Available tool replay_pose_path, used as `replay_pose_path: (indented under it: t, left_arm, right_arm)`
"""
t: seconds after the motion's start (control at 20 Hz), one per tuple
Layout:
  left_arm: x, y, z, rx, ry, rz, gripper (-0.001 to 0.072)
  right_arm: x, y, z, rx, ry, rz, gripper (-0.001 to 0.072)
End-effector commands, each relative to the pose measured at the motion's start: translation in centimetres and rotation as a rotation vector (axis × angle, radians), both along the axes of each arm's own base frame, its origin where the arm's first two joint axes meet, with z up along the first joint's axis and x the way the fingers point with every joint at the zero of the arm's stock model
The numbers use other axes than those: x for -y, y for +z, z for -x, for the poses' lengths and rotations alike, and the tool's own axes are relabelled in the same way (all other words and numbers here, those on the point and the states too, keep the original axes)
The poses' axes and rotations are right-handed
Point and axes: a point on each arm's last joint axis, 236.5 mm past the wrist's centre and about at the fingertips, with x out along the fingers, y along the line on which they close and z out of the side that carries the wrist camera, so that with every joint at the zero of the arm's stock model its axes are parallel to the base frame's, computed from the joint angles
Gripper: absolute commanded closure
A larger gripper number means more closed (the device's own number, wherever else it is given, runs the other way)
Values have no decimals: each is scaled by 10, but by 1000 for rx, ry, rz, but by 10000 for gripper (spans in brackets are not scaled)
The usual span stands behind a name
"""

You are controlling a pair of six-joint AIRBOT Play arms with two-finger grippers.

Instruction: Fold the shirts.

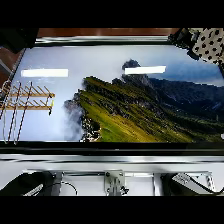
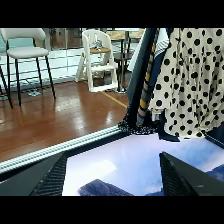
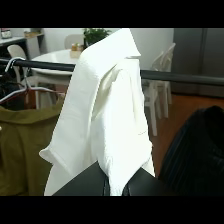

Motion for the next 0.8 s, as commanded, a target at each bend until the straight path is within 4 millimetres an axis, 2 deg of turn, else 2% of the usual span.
replay_pose_path:
  t: [0.0,0.15,0.5,0.75]
  left_arm:
    - [-1,0,0,3,3,-1,35]
    - [-1,1,0,3,3,0,35]
    - [0,1,0,2,2,0,36]
    - [0,0,0,2,2,0,35]
  right_arm:
    - [-2,30,-4,37,11,132,645]
    - [-1,52,-3,49,-4,250,645]
    - [23,33,-10,-7,-33,239,645]
    - [20,27,-20,58,27,183,645]
